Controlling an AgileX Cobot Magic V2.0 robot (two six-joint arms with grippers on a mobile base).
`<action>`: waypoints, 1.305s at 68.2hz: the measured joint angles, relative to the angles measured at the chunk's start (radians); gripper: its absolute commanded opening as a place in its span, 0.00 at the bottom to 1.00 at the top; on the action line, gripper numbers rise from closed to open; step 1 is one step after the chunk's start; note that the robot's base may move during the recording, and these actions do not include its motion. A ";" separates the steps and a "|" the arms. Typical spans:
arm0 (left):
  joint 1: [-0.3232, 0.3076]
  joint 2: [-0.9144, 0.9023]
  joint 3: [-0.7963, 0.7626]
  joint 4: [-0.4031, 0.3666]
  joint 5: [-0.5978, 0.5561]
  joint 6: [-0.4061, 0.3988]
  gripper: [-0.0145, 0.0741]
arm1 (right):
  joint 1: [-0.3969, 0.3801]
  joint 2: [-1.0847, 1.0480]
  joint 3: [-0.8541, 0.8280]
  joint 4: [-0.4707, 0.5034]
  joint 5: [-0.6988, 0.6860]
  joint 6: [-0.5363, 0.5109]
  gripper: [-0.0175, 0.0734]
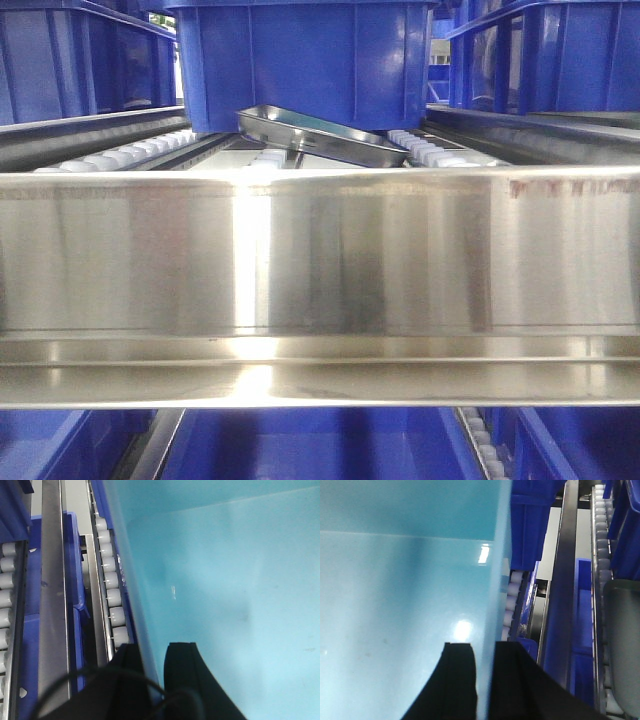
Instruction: Move two blue bins to right shelf middle
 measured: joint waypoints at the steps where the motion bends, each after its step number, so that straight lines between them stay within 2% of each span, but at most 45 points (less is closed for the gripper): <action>1: 0.000 0.000 0.000 0.000 0.000 0.000 0.04 | 0.000 0.000 0.000 0.000 0.000 0.000 0.02; 34: 0.000 0.000 0.000 0.004 -0.004 0.000 0.04 | 0.000 0.000 0.000 0.000 -0.016 0.000 0.02; 64: 0.000 -0.006 0.000 0.019 -0.110 0.000 0.04 | 0.000 0.000 0.000 -0.007 -0.040 0.000 0.02; 89: 0.000 -0.006 0.000 0.019 -0.122 0.000 0.04 | -0.002 0.000 0.000 -0.011 -0.044 0.002 0.02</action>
